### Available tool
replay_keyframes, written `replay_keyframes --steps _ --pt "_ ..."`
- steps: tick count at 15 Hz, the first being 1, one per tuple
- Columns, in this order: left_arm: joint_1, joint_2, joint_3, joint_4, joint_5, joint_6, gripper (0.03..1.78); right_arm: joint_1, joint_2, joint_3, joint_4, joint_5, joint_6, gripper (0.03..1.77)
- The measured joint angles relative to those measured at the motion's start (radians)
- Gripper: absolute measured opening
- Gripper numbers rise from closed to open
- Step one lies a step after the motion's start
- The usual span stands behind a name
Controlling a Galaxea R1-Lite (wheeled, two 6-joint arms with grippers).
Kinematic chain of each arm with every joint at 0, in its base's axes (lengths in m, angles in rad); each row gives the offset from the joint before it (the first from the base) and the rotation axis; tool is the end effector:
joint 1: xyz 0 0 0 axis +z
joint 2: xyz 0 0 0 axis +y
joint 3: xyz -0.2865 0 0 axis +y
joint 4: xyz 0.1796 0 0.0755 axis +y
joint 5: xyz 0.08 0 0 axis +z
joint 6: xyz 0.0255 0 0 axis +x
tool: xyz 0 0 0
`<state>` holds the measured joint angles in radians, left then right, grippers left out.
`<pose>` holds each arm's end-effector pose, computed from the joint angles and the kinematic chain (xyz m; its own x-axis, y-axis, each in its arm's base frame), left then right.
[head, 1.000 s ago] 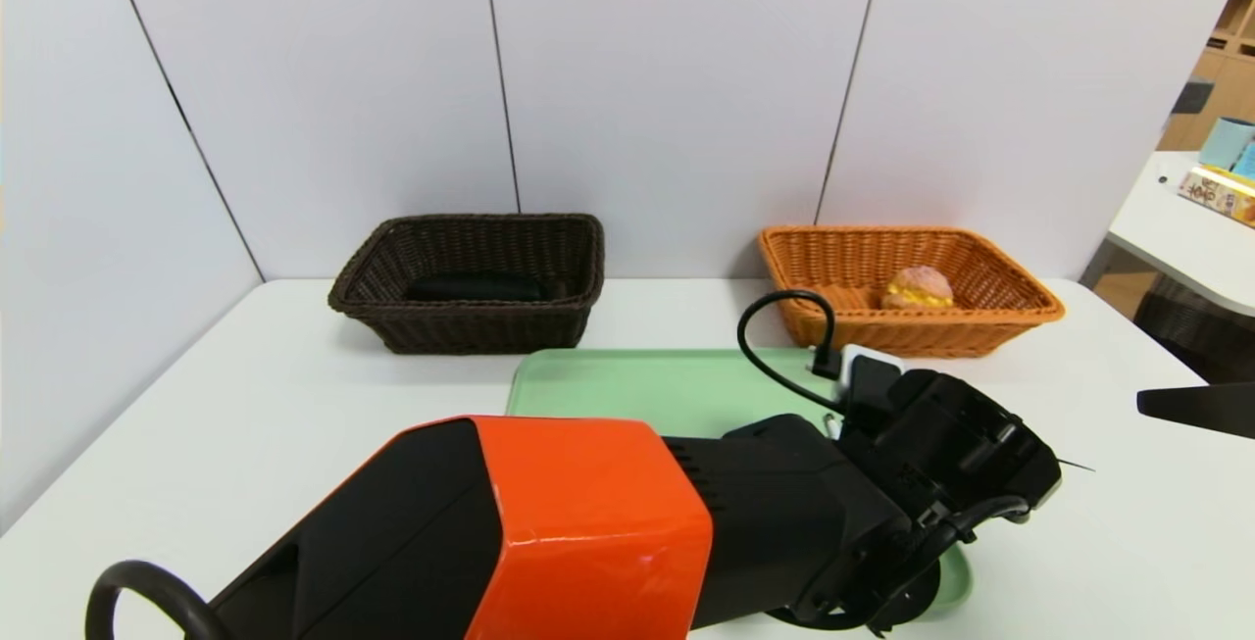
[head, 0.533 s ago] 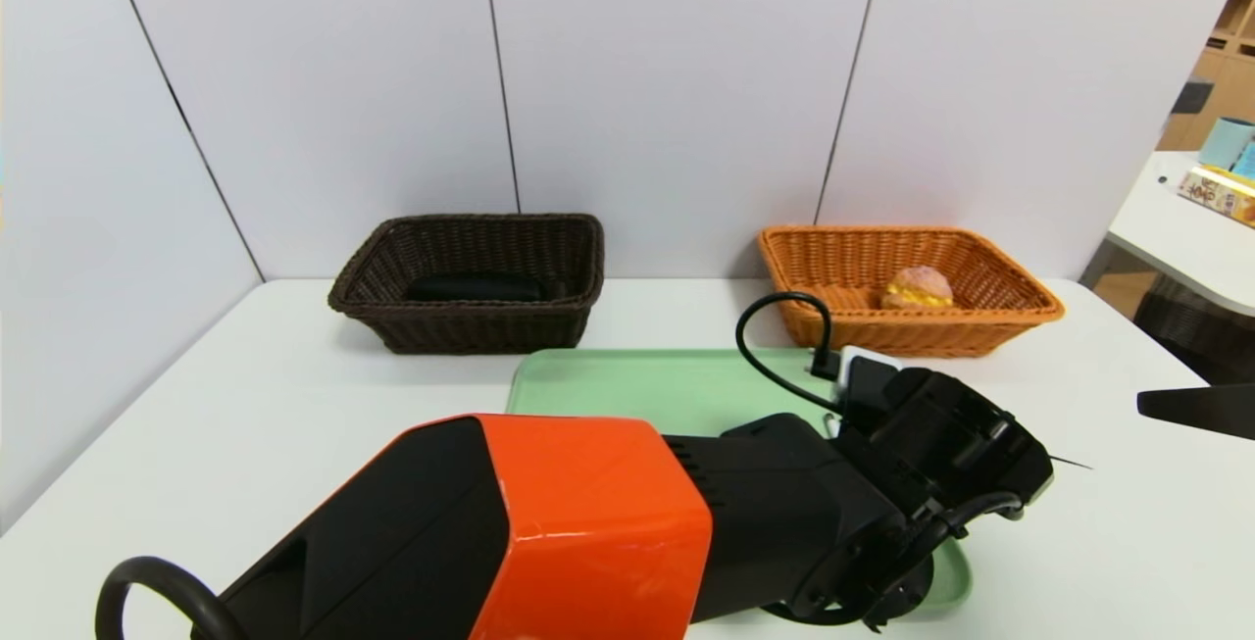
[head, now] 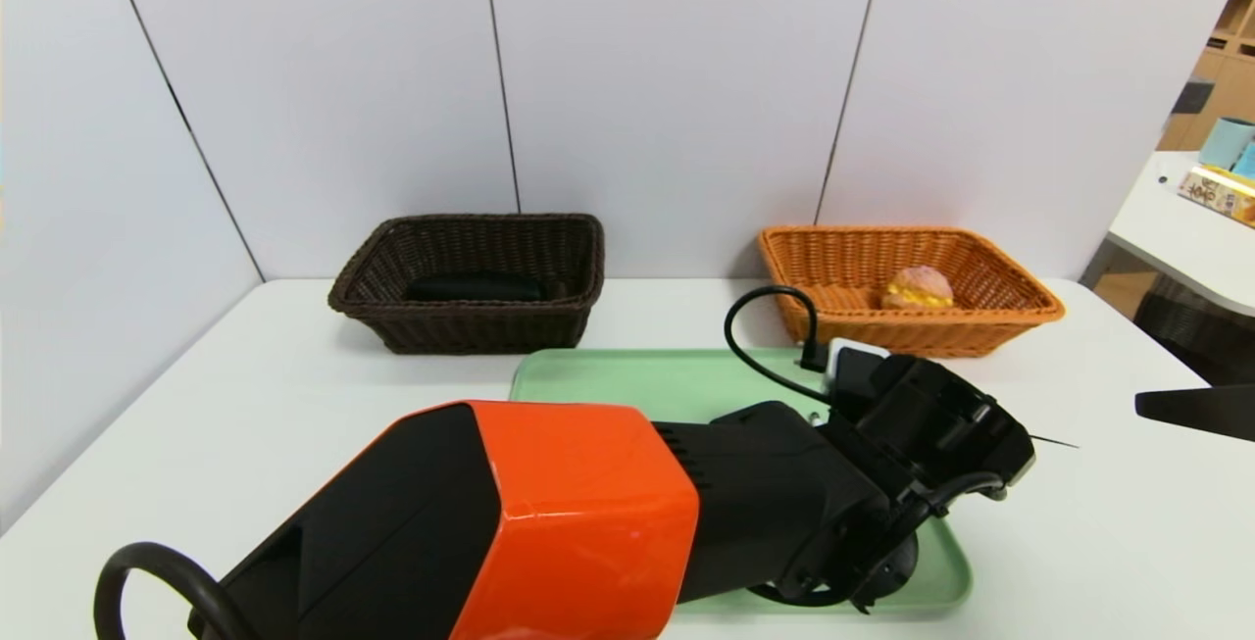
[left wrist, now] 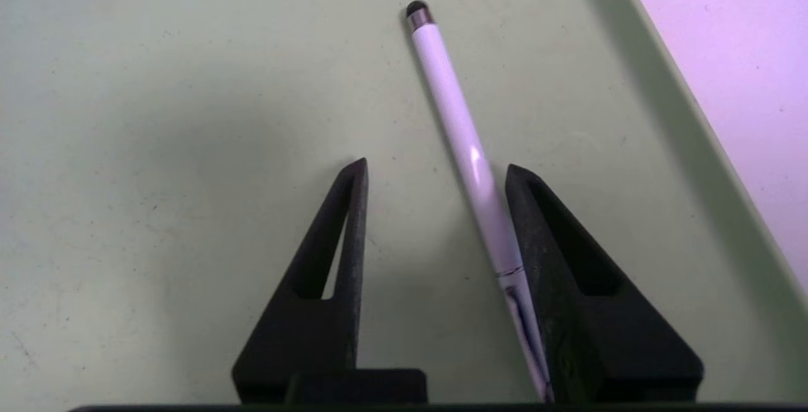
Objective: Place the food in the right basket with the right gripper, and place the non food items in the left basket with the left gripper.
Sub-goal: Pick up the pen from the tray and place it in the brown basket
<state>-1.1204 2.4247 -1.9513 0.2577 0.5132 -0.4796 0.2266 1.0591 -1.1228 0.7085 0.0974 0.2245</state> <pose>0.2230 -0.4324 0.1053 0.7243 -0.3701 -0.5817 0.4205 0.9057 -0.0527 0.1148 0.0290 0.2732 0.7532 0.2735 -0.5982 -0.1614 0.9585 0.2349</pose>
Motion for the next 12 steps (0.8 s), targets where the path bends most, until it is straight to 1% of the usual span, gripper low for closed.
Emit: replay_keyframes --steps 1,8,12 --pt "0.0 0.003 -0.001 -0.008 0.002 0.002 0.03 0.0 0.0 0.0 0.0 0.0 0.0 1.69" --pt "0.006 0.009 0.0 0.007 -0.001 0.003 0.05 0.0 0.0 -0.001 -0.001 0.0 0.001 1.69" --pt "0.047 -0.039 0.001 0.045 -0.001 0.024 0.04 0.0 -0.004 -0.001 -0.001 0.0 0.001 1.69"
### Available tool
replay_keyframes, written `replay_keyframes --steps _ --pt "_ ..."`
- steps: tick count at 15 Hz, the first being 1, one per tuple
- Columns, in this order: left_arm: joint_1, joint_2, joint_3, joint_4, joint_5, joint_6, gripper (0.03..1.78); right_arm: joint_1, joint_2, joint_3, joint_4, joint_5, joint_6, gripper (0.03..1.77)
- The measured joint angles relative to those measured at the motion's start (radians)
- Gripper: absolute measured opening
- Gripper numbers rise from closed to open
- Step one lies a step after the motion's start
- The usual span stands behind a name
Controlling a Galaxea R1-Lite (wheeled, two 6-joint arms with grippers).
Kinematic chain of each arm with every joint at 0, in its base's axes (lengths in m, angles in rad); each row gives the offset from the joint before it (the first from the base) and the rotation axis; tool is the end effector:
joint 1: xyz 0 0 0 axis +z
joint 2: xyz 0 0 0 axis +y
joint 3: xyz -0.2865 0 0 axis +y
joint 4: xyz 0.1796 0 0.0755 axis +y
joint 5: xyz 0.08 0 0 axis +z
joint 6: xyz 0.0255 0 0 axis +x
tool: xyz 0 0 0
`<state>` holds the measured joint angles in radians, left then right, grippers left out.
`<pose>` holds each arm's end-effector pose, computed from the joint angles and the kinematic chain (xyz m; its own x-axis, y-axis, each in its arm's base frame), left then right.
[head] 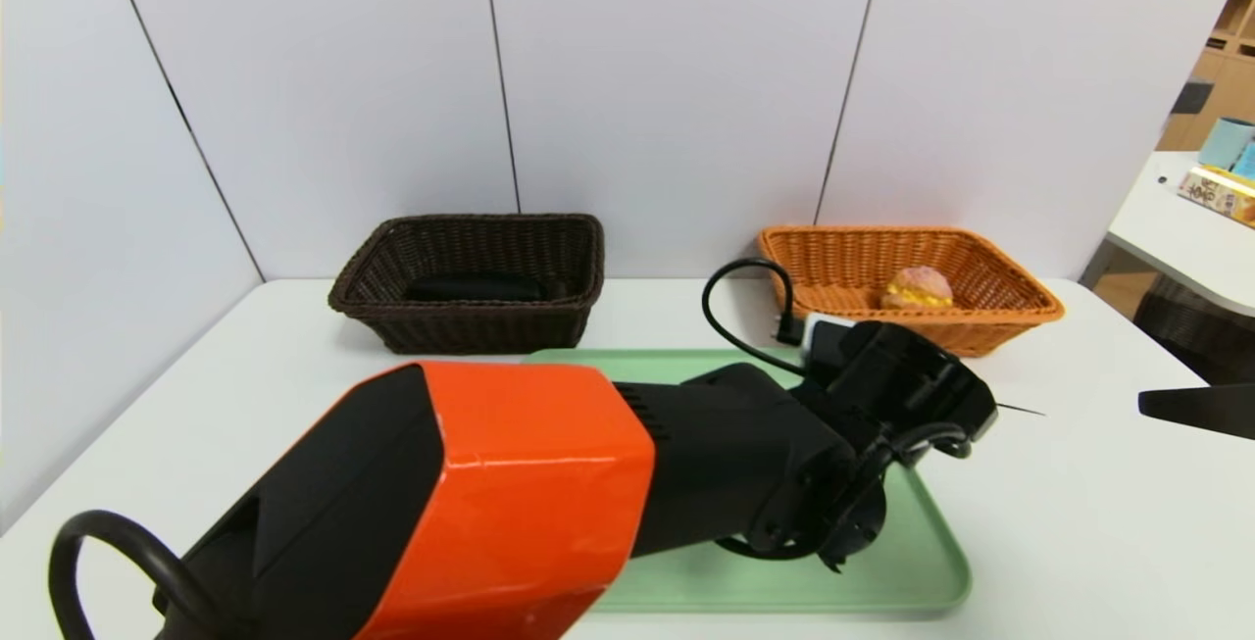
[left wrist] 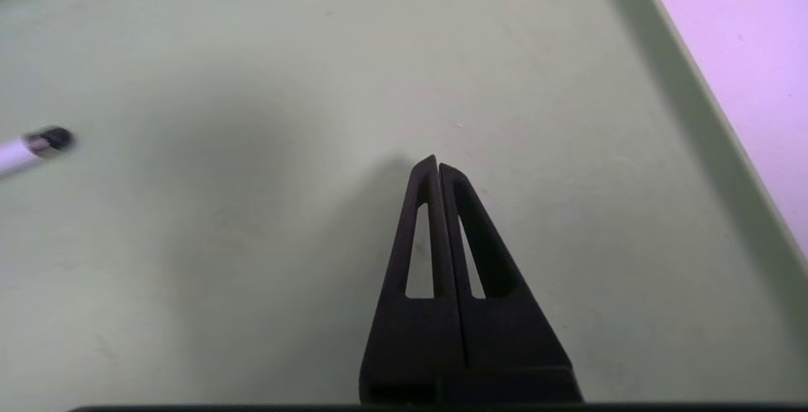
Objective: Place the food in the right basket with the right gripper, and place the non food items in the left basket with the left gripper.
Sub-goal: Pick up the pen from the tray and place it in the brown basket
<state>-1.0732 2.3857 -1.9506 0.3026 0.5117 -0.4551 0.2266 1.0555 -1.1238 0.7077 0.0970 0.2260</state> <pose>0.2395 -0.4148 0.1205 0.7383 -0.3333 -0.5864 0.3917 0.9196 -0.0295 0.1138 0.0288 0.2740 0.7565 0.2738 -0.5939 -0.1614 0.9582 0.2361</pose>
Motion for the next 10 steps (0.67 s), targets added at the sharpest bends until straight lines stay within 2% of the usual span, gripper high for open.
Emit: replay_keyframes --steps 5,10 --pt "0.064 -0.081 -0.001 0.078 -0.007 0.004 0.04 0.0 -0.006 0.002 -0.002 0.005 0.0 1.69" --pt "0.082 -0.109 0.0 0.098 -0.009 0.004 0.04 0.0 -0.006 0.003 -0.003 0.006 0.0 1.69"
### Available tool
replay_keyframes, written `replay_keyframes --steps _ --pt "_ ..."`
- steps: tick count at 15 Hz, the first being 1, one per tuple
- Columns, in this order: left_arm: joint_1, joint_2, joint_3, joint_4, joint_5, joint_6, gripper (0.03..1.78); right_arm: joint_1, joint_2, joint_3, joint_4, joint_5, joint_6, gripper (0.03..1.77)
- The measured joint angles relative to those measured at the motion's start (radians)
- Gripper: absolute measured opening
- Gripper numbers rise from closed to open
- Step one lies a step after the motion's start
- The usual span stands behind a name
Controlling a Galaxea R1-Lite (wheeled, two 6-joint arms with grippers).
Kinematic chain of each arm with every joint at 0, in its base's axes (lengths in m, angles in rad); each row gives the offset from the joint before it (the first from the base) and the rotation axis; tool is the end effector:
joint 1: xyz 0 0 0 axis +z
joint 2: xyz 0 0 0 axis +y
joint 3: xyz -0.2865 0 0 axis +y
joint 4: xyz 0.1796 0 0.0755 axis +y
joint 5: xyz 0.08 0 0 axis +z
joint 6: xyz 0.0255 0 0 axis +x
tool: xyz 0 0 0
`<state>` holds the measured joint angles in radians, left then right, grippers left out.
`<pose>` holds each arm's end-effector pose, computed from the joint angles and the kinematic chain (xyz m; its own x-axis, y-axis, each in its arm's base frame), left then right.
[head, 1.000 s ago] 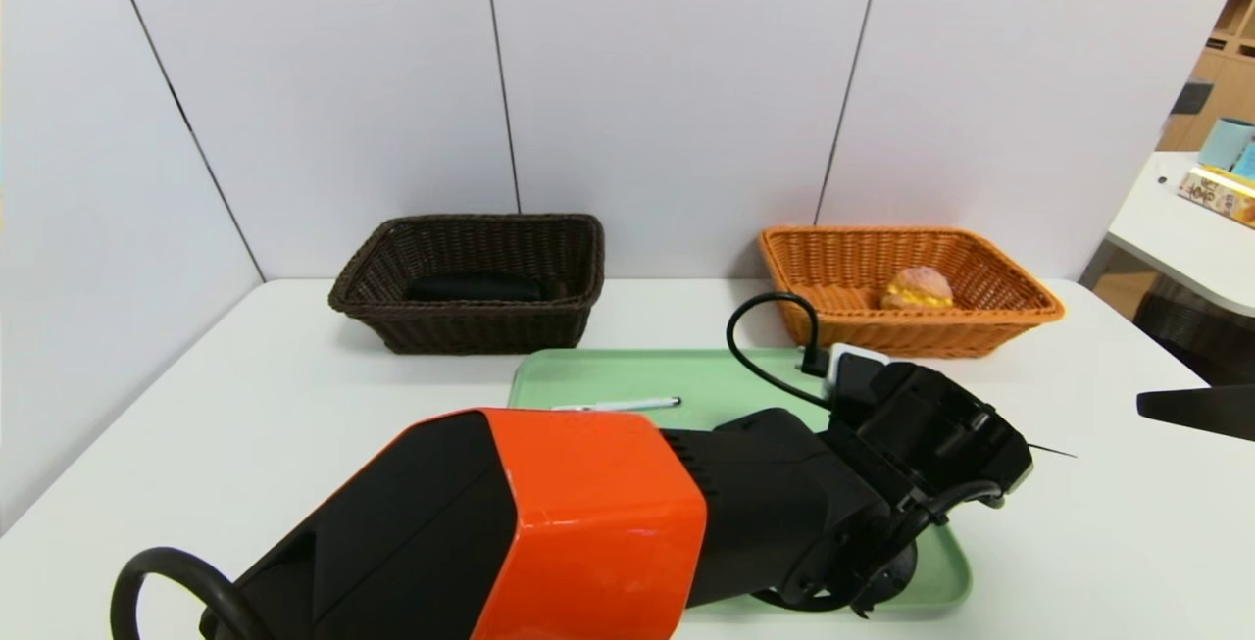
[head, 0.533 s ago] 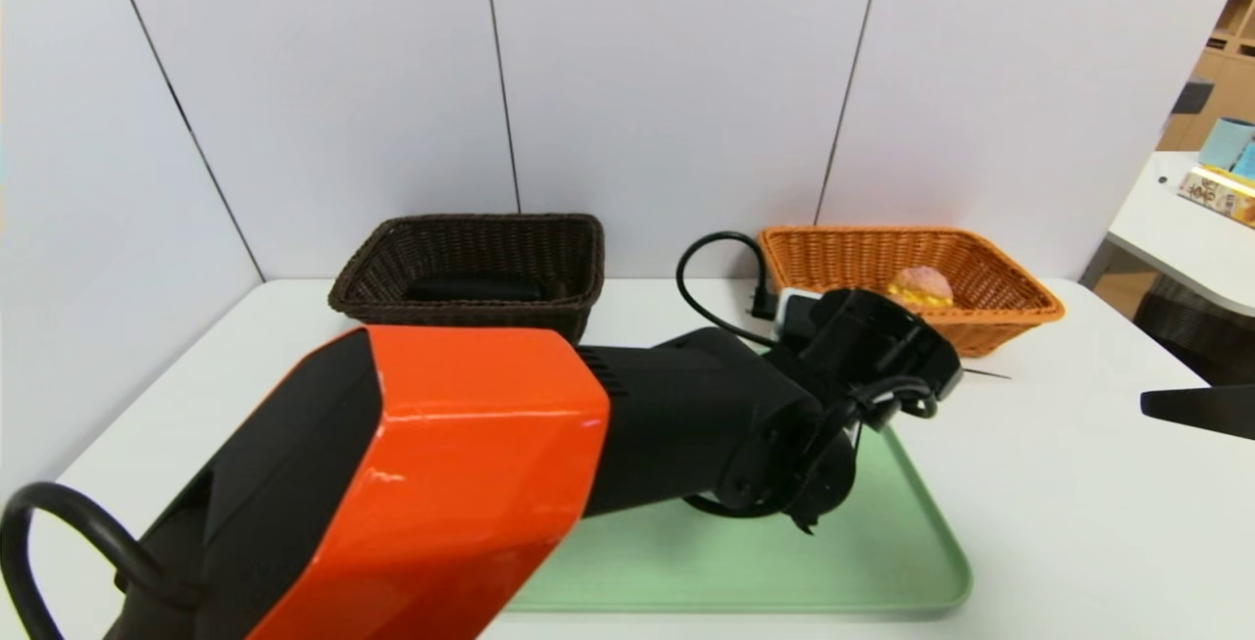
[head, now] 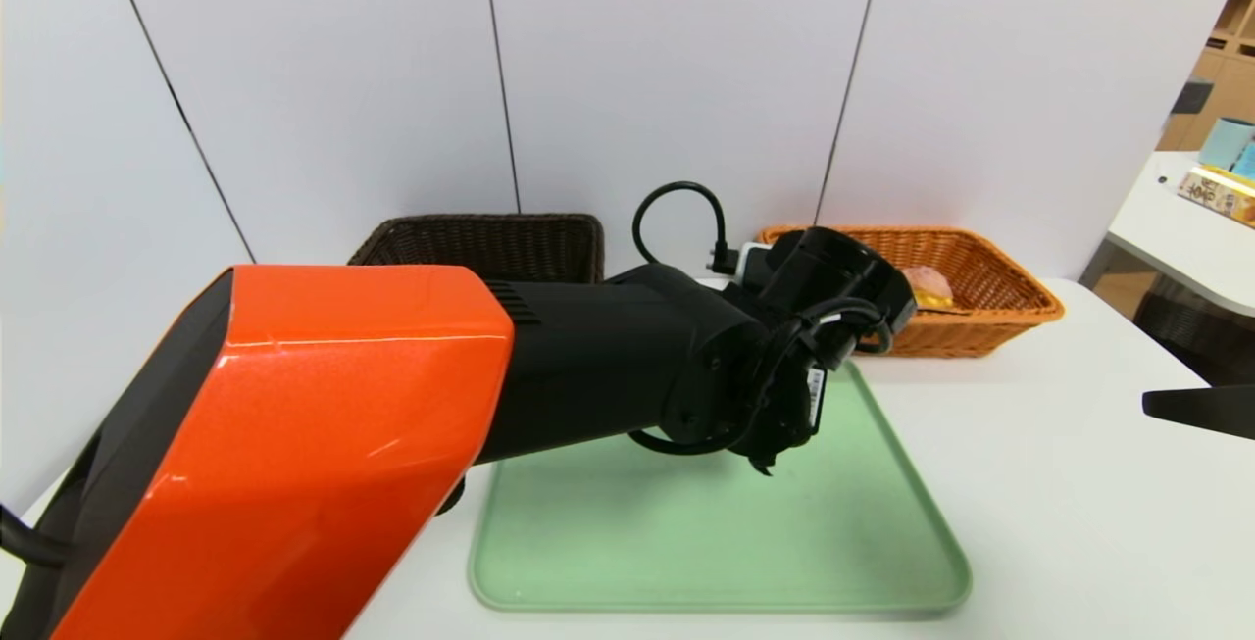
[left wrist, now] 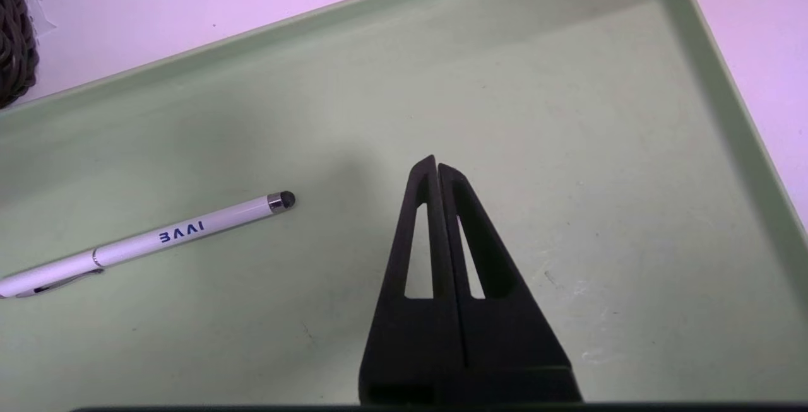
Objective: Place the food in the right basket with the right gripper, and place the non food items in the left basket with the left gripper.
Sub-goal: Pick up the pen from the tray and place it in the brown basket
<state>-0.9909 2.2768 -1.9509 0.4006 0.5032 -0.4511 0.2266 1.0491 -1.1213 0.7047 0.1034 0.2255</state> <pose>0.2605 -0.3753 0.1641 0.7622 -0.2836 -0.5819 0.3231 0.9456 -0.0376 0.1123 0.0286 0.2744 0.7585 0.2808 -0.5880 -0.1681 0.9562 0.2398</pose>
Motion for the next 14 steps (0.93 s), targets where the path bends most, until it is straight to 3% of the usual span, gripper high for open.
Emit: replay_keyframes --steps 1,4,7,12,14 --pt "0.002 -0.003 0.0 0.004 -0.005 0.0 0.13 0.0 0.0 0.001 0.0 0.0 0.0 1.69" --pt "0.003 -0.014 0.001 0.018 -0.045 0.0 0.63 0.0 -0.001 0.007 -0.001 -0.001 0.0 1.69" --pt "0.014 -0.029 0.001 0.021 -0.059 0.015 0.98 0.0 -0.006 0.01 -0.002 -0.001 0.0 1.69" --pt "0.129 -0.081 0.009 0.058 -0.211 0.103 1.32 0.0 -0.013 0.014 -0.001 0.001 0.002 1.69" --pt "0.187 -0.091 0.015 0.064 -0.235 0.156 1.41 0.0 -0.016 0.015 -0.001 0.001 0.002 1.69"
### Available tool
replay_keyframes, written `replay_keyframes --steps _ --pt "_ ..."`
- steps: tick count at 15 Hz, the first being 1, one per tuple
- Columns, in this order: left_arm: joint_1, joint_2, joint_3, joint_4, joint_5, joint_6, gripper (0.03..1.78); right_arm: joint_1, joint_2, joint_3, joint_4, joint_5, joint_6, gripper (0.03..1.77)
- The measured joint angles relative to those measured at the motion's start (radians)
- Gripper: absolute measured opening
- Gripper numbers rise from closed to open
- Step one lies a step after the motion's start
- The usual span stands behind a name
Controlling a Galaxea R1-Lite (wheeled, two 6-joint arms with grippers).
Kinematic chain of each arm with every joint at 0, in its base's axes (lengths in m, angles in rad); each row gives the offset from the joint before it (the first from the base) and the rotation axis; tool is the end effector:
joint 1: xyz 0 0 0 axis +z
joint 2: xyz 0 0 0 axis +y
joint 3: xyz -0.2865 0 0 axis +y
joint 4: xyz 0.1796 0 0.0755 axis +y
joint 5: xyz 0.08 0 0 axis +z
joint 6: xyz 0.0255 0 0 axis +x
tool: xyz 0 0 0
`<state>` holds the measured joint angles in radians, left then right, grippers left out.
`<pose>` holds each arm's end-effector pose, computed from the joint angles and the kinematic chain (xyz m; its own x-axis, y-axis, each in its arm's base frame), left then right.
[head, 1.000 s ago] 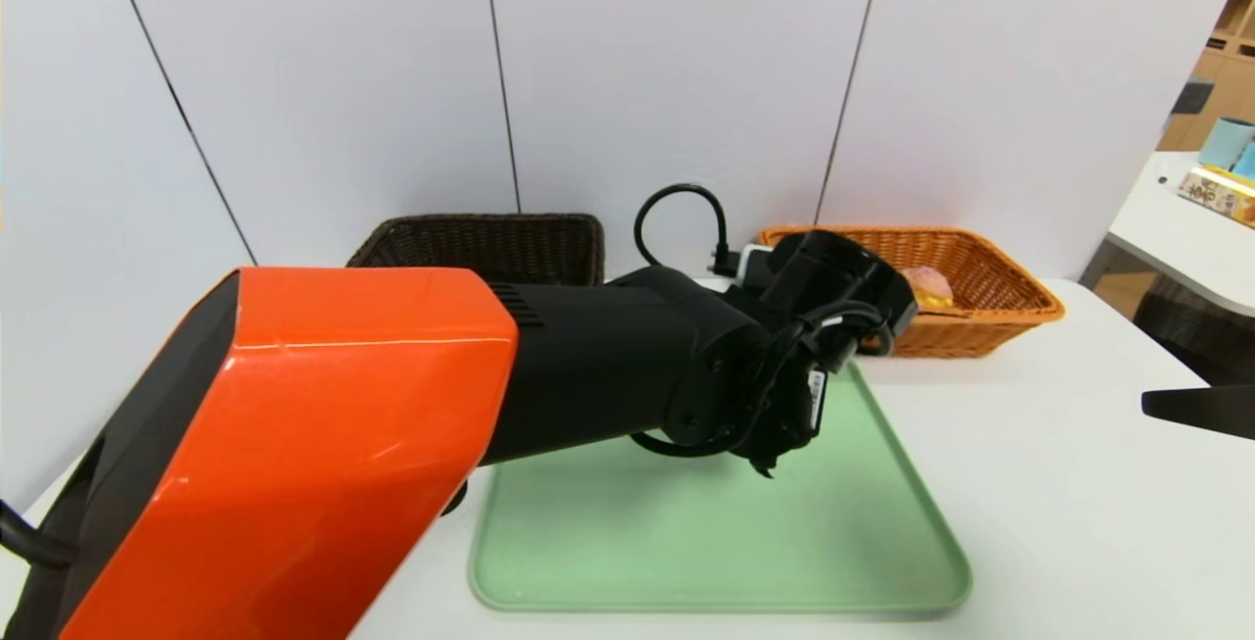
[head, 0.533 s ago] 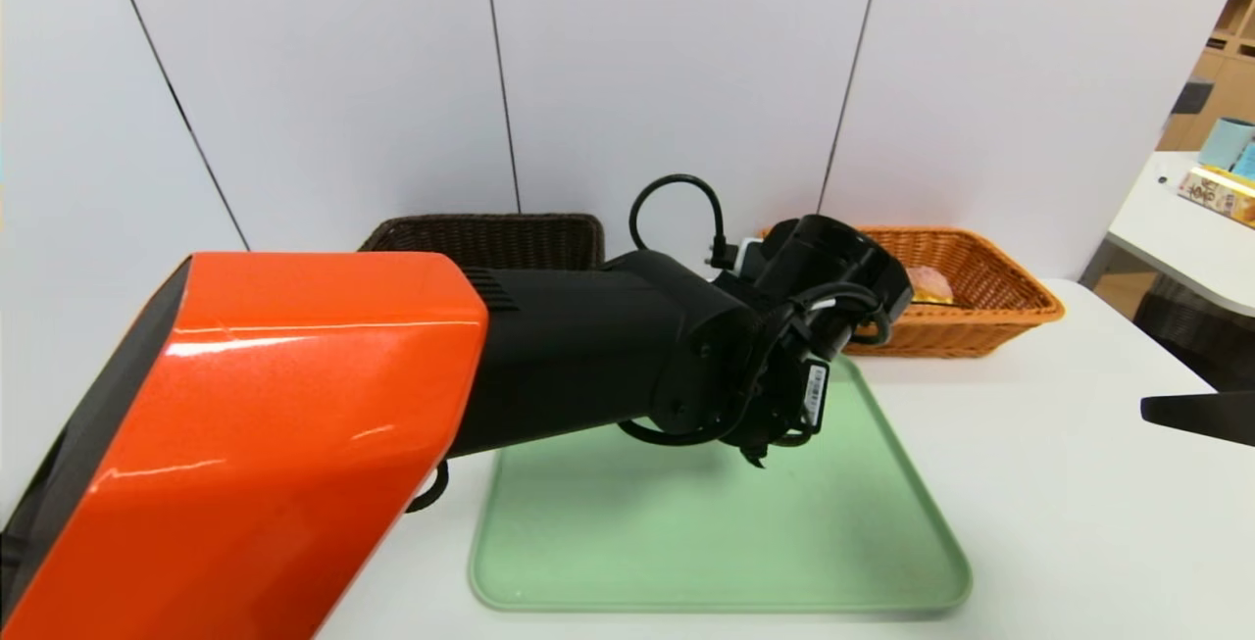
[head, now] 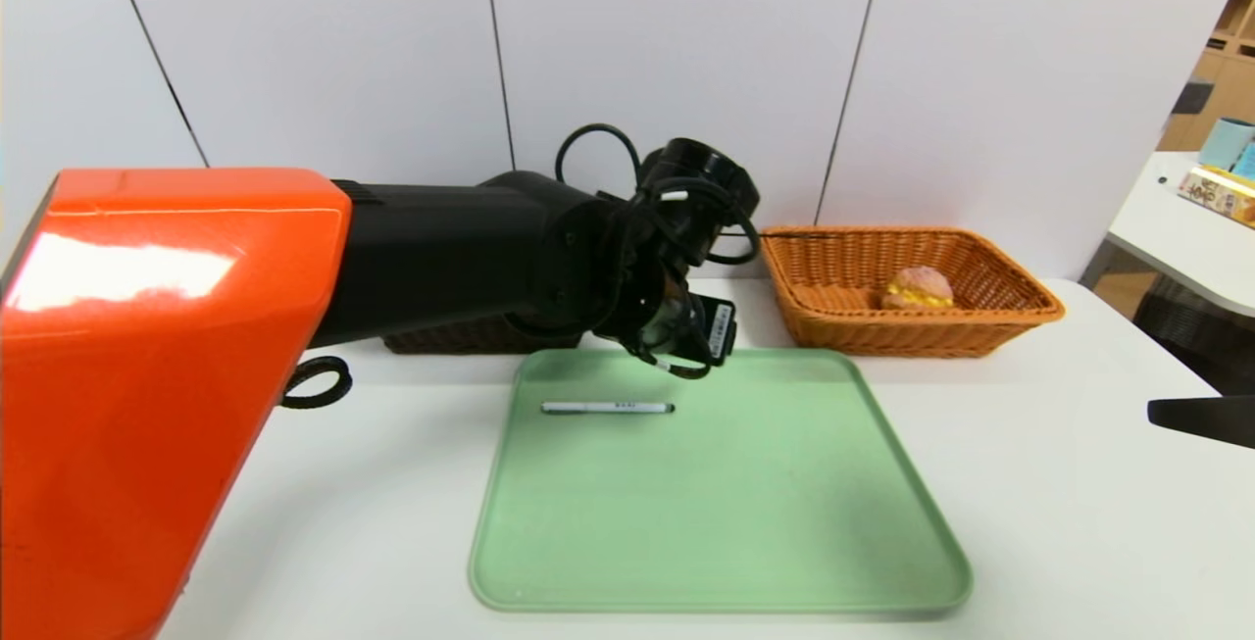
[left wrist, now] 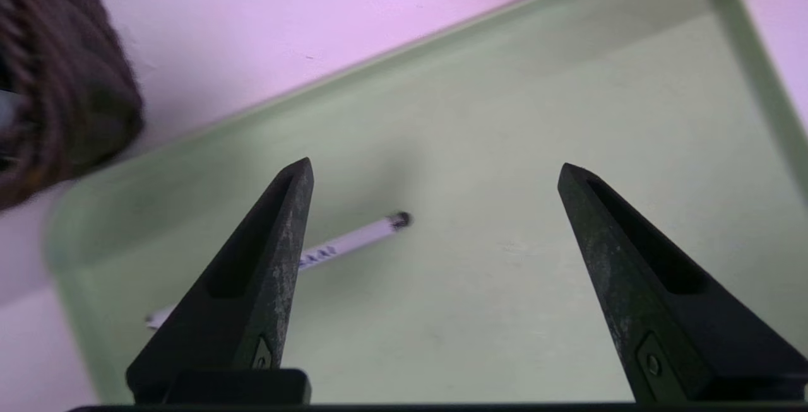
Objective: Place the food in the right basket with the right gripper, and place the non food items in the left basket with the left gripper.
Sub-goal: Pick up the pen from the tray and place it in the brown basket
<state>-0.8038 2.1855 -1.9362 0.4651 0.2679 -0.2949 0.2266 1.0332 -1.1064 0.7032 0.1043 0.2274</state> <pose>0.3081 -0.3099 0.1944 0.6962 -0.3408 -0.6318 0.3994 0.9152 -0.0536 0.1086 0.0278 0.2724 0.7597 0.2820 -0.5859 -0.1681 0.9556 0.2419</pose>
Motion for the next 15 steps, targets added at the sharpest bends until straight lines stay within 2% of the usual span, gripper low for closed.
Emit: replay_keyframes --steps 2,5,10,12,15 --pt "0.046 -0.011 0.008 0.016 -0.053 0.046 1.48 0.0 -0.003 0.0 0.0 0.0 0.0 1.69" --pt "0.091 -0.04 0.028 0.068 -0.188 0.131 1.55 0.0 -0.013 0.008 -0.001 0.002 0.0 1.69" --pt "0.104 -0.119 0.148 0.056 -0.353 0.314 1.62 0.0 -0.026 0.024 -0.006 -0.001 0.033 1.69" --pt "0.112 -0.144 0.214 0.027 -0.425 0.413 1.64 0.0 -0.03 0.026 -0.005 0.0 0.032 1.69" --pt "0.128 -0.169 0.316 -0.085 -0.514 0.551 1.66 0.0 -0.036 0.026 -0.004 0.001 0.032 1.69"
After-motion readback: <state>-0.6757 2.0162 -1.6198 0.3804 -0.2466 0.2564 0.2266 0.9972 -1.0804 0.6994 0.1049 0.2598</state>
